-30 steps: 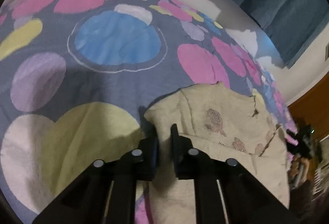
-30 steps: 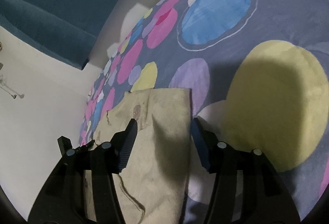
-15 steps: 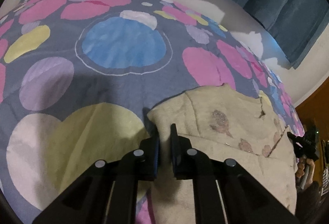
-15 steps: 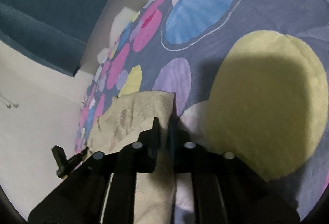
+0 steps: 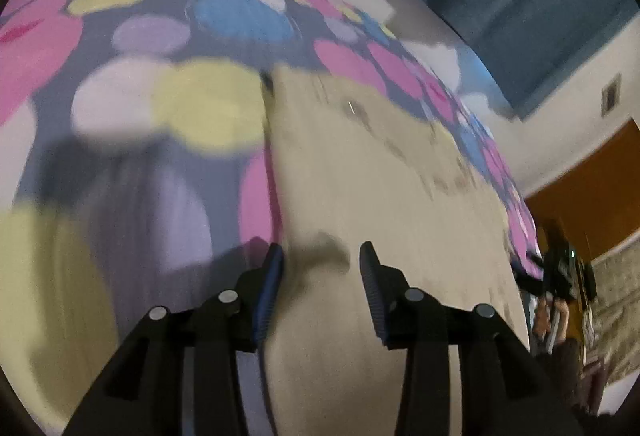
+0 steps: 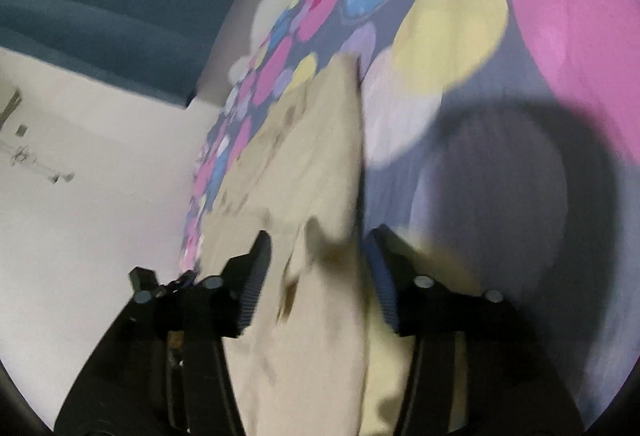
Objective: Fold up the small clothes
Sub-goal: 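Lift the hem with both tools and fold it toward the collar, then lay the hem over the collar with both tools and release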
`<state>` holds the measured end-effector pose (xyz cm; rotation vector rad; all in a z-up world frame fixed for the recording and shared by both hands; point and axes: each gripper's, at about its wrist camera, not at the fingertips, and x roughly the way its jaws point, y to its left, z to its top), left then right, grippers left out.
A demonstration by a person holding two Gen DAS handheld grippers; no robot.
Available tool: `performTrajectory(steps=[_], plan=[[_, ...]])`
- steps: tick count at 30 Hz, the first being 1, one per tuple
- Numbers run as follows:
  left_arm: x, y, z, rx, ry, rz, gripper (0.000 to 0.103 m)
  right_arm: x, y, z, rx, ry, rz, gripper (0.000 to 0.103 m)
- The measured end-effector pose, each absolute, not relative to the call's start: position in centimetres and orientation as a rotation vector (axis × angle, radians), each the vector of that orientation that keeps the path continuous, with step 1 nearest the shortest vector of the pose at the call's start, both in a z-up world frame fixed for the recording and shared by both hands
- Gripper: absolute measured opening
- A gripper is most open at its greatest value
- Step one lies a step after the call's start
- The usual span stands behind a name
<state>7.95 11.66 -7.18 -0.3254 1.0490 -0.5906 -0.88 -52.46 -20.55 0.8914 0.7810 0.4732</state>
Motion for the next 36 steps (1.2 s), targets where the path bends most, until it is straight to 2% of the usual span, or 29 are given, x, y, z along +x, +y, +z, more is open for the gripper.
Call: performTrajectory(steps=[4,14,23,27,30,32,36], plan=[[2.5,12.3,-6.9,-0.314,1.048,-0.639,0.049,-5.4,-51.3,-20.4,0.881,0.804,0.531,0.060],[-6.7,13.1,-7.4,-0.372,1.086,-0.745,0.049,-15.2,-47.7,-20.3,0.806,0.861,0.630,0.060],[-11.5,11.7,-7.3,-0.342,1.114,-0.789,0.049,-21.7,-46.2,-20.4,0.782,0.887,0.722,0.059],[-12.8,10.7,-7.2,-0.309,1.126,-0.820,0.049,-23.9,-45.3,-20.7,0.753,0.917,0.748,0.055],[-13.6,10.6,-7.5,-0.329,1.149,-0.848,0.049,-24.2,-44.6,-21.0,0.745,0.927,0.756,0.047],[-13.9,10.3,-7.6,-0.321,1.147,-0.859,0.049,-24.2,-44.1,-21.3,0.743,0.937,0.757,0.039],[-14.7,10.1,-7.6,-0.317,1.149,-0.869,0.049,-24.6,-44.5,-21.5,0.759,0.939,0.758,0.033]])
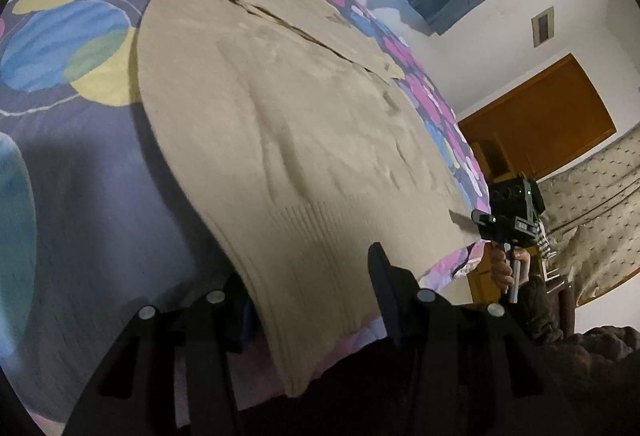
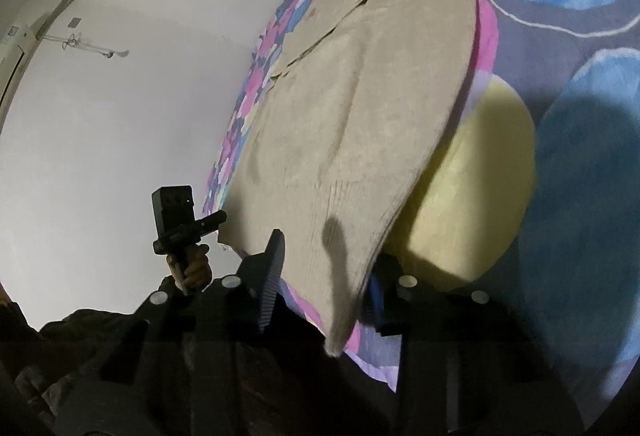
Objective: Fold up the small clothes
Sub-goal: 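Lay the hem over the collar with both tools and release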
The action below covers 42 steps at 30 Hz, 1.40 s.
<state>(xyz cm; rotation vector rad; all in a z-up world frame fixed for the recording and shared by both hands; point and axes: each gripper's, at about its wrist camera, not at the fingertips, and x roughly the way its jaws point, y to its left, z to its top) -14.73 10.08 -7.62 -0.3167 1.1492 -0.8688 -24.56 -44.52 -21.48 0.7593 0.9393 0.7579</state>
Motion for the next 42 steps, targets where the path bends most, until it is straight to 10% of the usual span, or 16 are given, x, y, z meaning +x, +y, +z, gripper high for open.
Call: performTrajectory(steps=[12,26,42], plan=[[-15.4,10.1,-7.5,-0.249,1.124,-0.777,0.005,-24.7,-43.6,-22.1,0.733,0.992,0.720,0.005],[-7.3,12.0,-1.6,-0.525,0.949,-0.851,0.005,-17.1,-46.3,-14.0,0.871,0.677,0.827,0.005],[4.4,7.6,-7.1,-0.382,1.018,-0.778,0.015,-4.2,-48.1,-21.4,1.062,0.805,0.657,0.016]])
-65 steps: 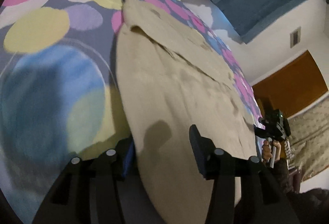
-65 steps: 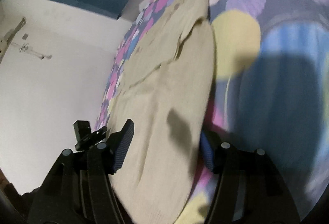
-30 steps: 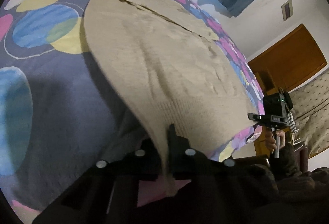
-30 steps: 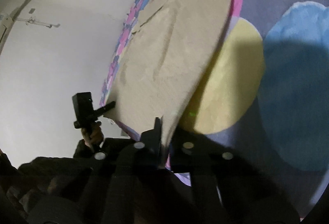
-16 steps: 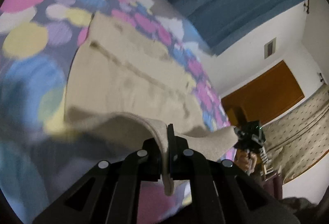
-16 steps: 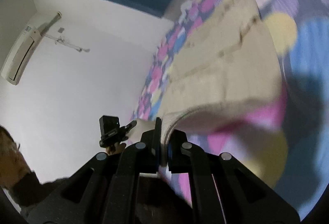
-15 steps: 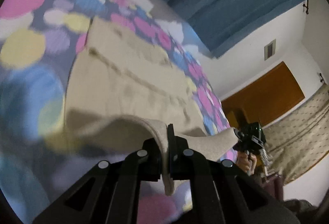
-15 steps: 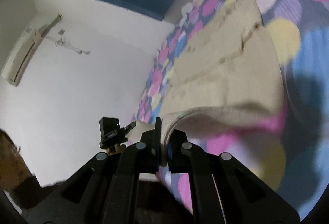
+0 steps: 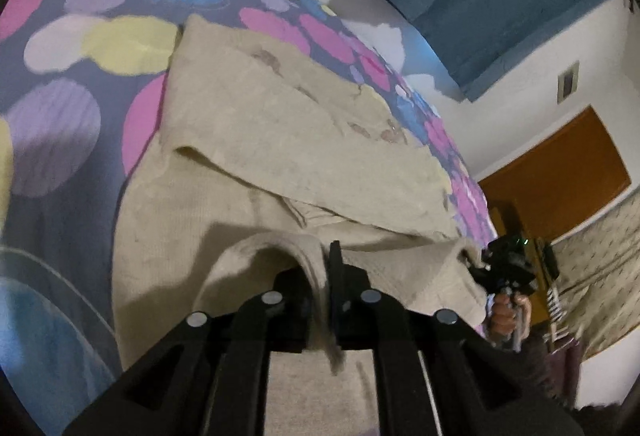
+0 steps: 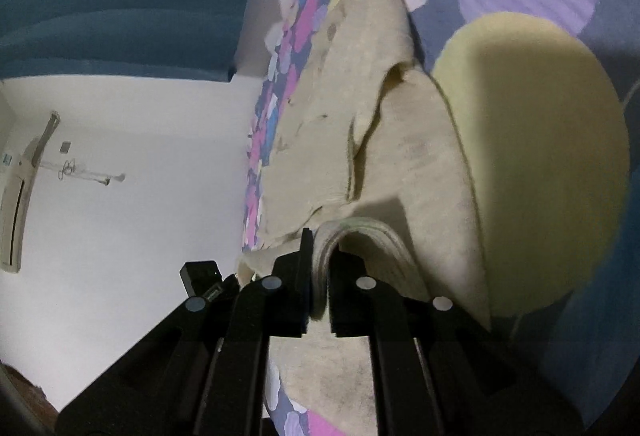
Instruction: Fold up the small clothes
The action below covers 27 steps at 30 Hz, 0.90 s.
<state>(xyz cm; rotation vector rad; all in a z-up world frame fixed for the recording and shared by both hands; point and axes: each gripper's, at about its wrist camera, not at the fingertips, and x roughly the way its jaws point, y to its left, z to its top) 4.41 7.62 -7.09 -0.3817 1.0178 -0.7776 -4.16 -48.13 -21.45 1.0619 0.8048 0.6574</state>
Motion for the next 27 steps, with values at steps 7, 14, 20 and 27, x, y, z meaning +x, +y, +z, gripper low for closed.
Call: performTrajectory(steps=[7,14,20,27], plan=[[1.6,9.3,-4.4,-0.303,0.878,-0.730,0.082,-6.7,-49.0,-17.8,0.873,0.734,0.616,0.061],[2.4,9.4,-4.3,-0.190,0.883,-0.612,0.086,-5.2,-49.4,-16.9,0.818,0.749,0.611,0.072],[4.2,9.4,-4.8,-0.208,0.903,-0.653,0.087,-3.9,-48.6,-17.3,0.767,0.802,0.612,0.077],[7.2,8.5,-6.1,-0.246,1.015,-0.775,0.087,-2.8,-48.4,-17.7,0.763,0.827,0.617,0.077]])
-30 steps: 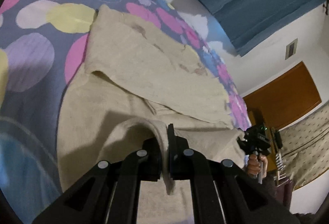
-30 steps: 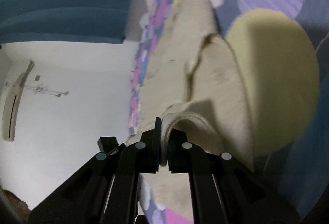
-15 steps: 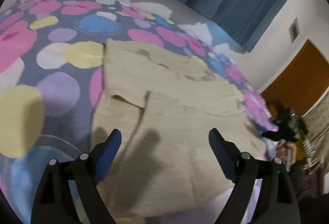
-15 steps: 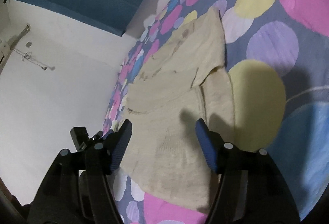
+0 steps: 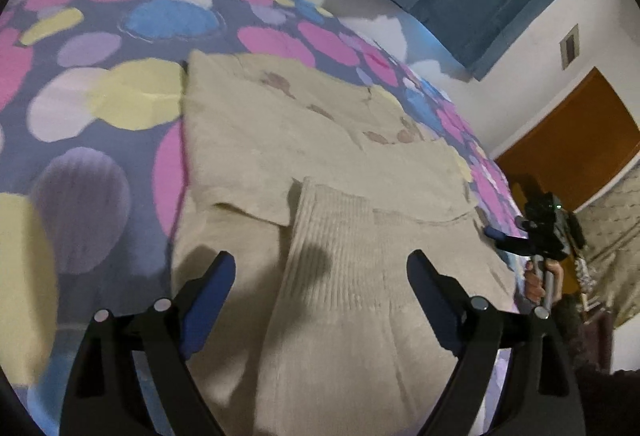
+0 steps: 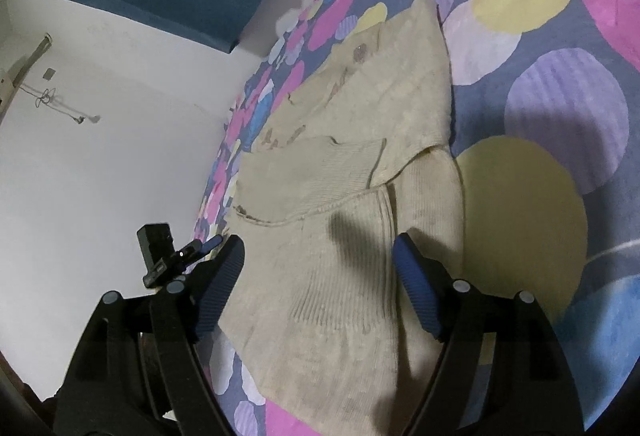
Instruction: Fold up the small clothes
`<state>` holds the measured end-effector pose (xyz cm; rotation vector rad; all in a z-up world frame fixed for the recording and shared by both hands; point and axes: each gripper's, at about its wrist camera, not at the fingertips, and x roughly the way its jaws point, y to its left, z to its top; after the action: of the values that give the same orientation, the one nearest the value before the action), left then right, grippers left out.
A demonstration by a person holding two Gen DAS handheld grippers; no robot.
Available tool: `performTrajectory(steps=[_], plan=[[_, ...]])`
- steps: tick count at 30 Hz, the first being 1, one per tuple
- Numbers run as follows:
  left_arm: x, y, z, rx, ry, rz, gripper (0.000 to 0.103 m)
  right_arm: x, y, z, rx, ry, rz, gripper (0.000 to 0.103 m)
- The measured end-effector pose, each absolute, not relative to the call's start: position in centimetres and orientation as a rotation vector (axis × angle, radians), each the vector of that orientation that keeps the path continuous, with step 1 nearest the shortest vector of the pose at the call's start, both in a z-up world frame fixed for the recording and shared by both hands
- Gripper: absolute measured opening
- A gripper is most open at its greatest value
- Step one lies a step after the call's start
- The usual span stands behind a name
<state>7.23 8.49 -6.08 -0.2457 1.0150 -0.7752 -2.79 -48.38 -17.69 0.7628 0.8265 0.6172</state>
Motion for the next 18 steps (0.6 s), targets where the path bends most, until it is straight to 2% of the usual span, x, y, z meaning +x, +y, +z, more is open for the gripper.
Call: performTrajectory(steps=[5,18], plan=[[8.5,7.7,-6.7,-0.286,1.068,-0.857,0.087,-2.6,-48.4,-17.6,0.753,0.831,0.616,0.077],[8.2,5.6,-6.6,-0.144,1.091,-0.964,0.086,-2.5,-48.9,-17.7,0.756,0.832,0.614,0.077]])
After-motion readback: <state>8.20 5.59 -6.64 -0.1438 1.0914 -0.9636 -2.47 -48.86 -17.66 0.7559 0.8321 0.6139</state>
